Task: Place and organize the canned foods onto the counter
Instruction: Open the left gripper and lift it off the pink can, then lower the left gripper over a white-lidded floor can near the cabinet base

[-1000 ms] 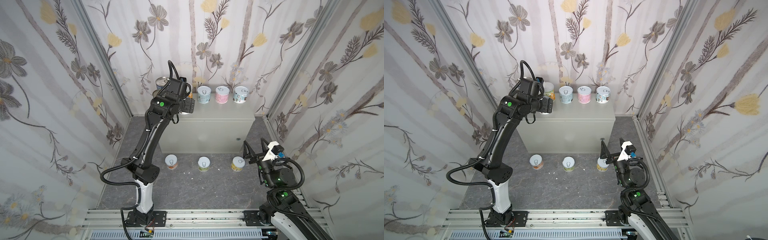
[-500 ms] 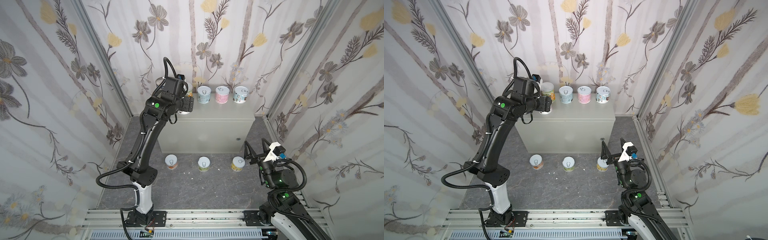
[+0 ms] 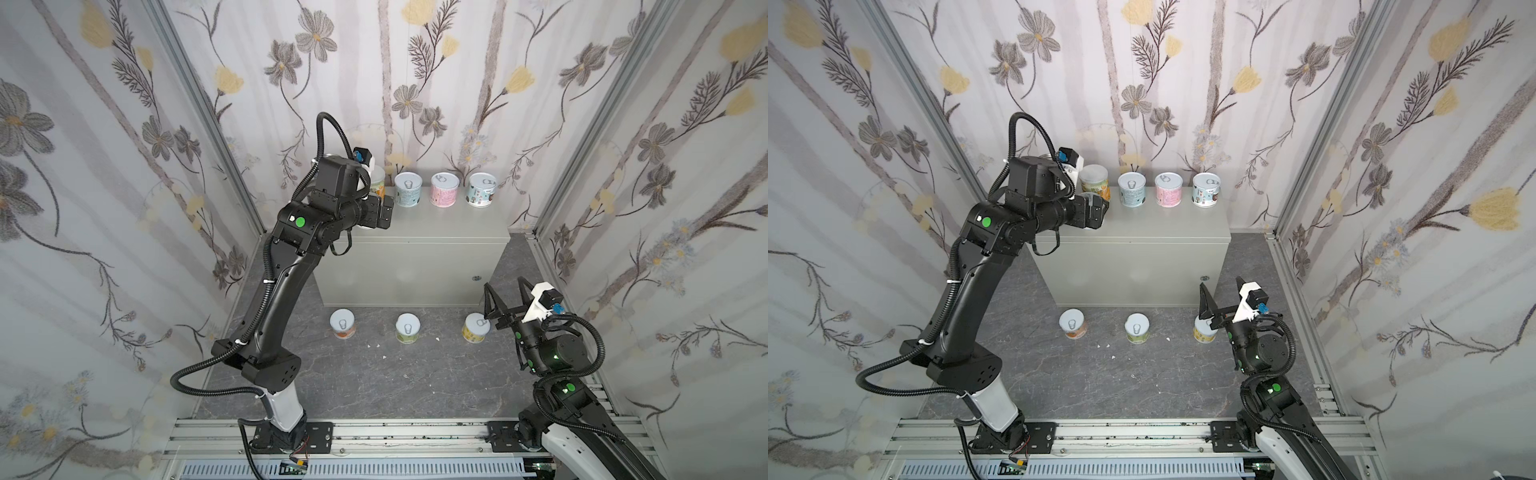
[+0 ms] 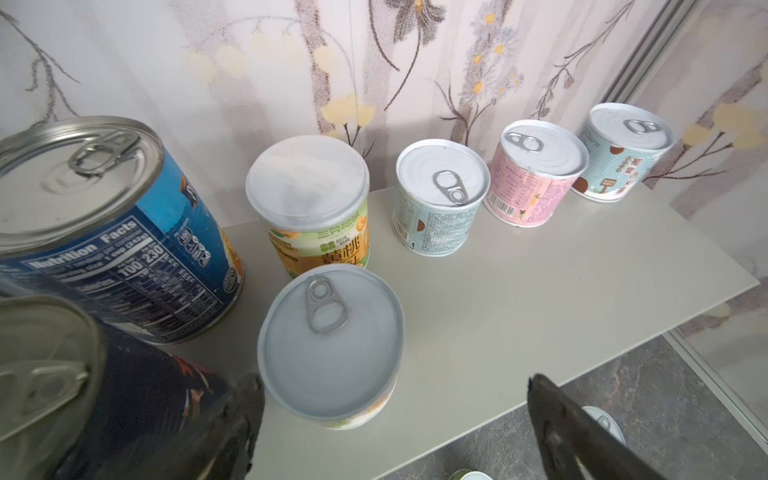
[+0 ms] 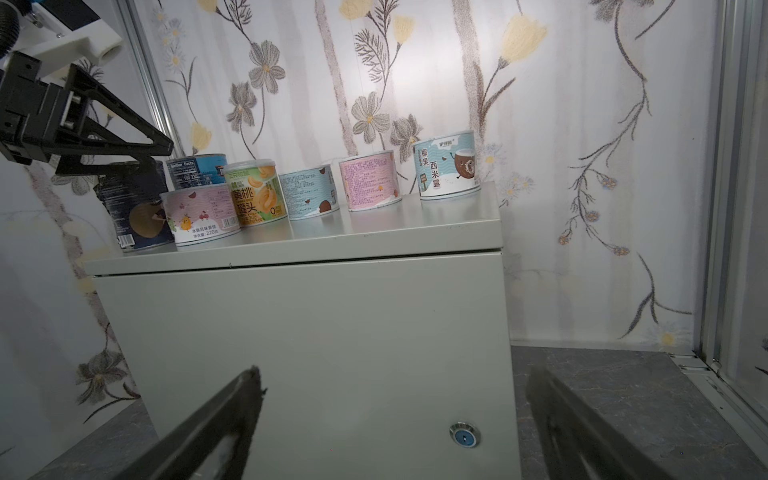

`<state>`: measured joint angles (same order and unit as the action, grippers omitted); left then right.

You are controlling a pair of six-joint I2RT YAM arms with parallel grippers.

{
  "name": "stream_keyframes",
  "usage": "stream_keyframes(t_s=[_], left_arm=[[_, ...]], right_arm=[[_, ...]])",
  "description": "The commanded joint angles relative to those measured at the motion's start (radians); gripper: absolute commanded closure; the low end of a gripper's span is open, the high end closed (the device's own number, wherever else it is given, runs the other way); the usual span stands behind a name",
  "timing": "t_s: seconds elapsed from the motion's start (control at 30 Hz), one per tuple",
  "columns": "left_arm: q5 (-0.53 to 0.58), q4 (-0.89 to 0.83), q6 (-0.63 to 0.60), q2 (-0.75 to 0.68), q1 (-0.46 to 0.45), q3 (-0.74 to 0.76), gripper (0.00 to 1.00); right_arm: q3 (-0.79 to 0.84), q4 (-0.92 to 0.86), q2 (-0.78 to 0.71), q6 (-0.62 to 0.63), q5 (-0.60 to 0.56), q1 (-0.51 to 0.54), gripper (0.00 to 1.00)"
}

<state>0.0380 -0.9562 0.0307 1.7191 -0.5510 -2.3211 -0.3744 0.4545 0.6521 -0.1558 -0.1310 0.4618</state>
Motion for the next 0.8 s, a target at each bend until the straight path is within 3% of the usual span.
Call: stream_keyframes(t_s=[0.0,0.27,0.37,0.5,0.63,0.7,0.77], left_arm=[[-0.099,0.211,-0.022,-0.095,-0.003,0.151,0.00],[-0.189,0.399,-0.023,-0.300,-0.003,0.424,0.00],[-0.279,0.469,-0.020,-0.398,-0.003,0.568,0.00],[-0.470,0.604,-0.004,-0.555,-0.004,0.811,0.00],[-0.633,0.760,0.045,-0.680,-0.010,1.050,0.00],[-0.633,0.779,0.059,-0.720,-0.016,1.134,0.00],[-0.552,0.761,0.078,-0.738,-0.020,1.196,0.00]], right_arm=[[-0.024,-0.007,0.023,-0.002,0.038,0.001,0.00],[-0.052,0.004,0.074,-0.020,0.084,0.001,0.00],[-0.053,0.030,0.087,-0.037,0.126,0.001,0.00],[-0.056,0.066,0.125,-0.052,0.320,0.001,0.00],[-0.053,0.069,0.180,-0.102,0.403,0.008,0.00],[-0.049,0.066,0.207,-0.116,0.394,0.026,0.00],[-0.046,0.057,0.229,-0.115,0.351,0.056,0.00]])
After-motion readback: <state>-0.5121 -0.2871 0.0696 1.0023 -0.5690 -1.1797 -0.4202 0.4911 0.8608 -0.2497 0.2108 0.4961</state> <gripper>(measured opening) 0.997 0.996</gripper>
